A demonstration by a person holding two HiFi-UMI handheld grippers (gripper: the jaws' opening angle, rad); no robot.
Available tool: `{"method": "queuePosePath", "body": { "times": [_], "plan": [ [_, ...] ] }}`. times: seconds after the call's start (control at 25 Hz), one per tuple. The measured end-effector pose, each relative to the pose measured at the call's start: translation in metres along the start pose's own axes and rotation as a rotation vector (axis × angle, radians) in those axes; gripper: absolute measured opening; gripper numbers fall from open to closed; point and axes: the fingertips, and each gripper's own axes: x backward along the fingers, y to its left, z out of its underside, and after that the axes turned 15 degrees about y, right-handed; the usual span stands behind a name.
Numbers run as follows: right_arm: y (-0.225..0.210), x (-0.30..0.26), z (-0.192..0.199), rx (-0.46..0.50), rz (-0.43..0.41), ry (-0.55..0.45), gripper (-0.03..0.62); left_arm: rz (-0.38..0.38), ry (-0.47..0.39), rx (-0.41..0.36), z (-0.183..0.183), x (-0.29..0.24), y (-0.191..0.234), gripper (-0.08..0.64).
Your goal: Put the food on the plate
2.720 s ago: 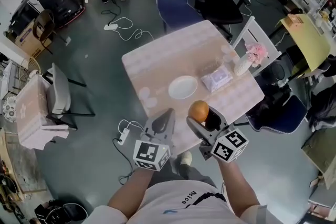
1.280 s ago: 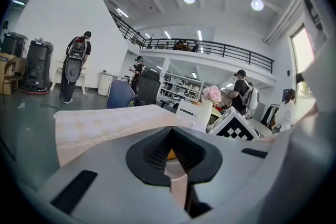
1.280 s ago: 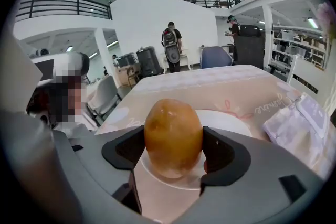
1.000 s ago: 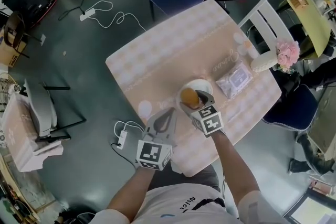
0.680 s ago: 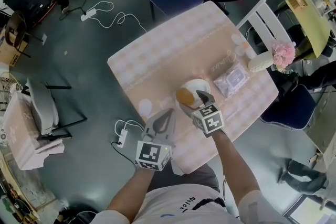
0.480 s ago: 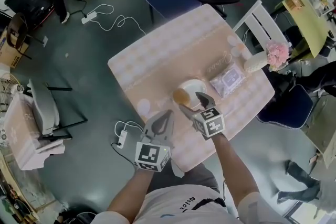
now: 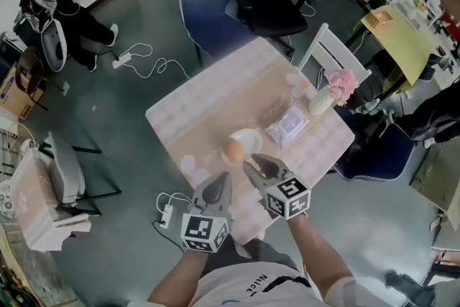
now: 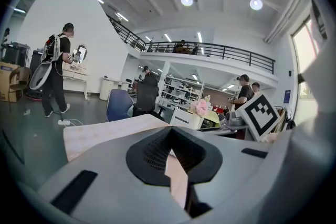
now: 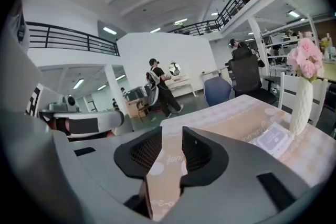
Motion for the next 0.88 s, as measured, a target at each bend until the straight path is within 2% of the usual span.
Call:
{"method": "queuePosePath", "body": {
  "times": [0.24, 0.52, 0.88],
  "plan": [
    [0.017, 0.058, -0.021, -0.036, -0.035, -0.128, 0.05, -0.001, -0.017, 0.01, -0.015, 0.019, -0.037, 0.006],
    [0.04, 0.104, -0.031, -0.036, -0.071, -0.205, 0.031, 0.01, -0.066, -0.006, -0.033, 0.043, -0.078, 0.006],
    [0.062, 0.139, -0.036, -0.002, -0.103, -0.248, 0.017, 0.016, -0.109, -0.005, -0.043, 0.064, -0.109, 0.006]
  ]
}}
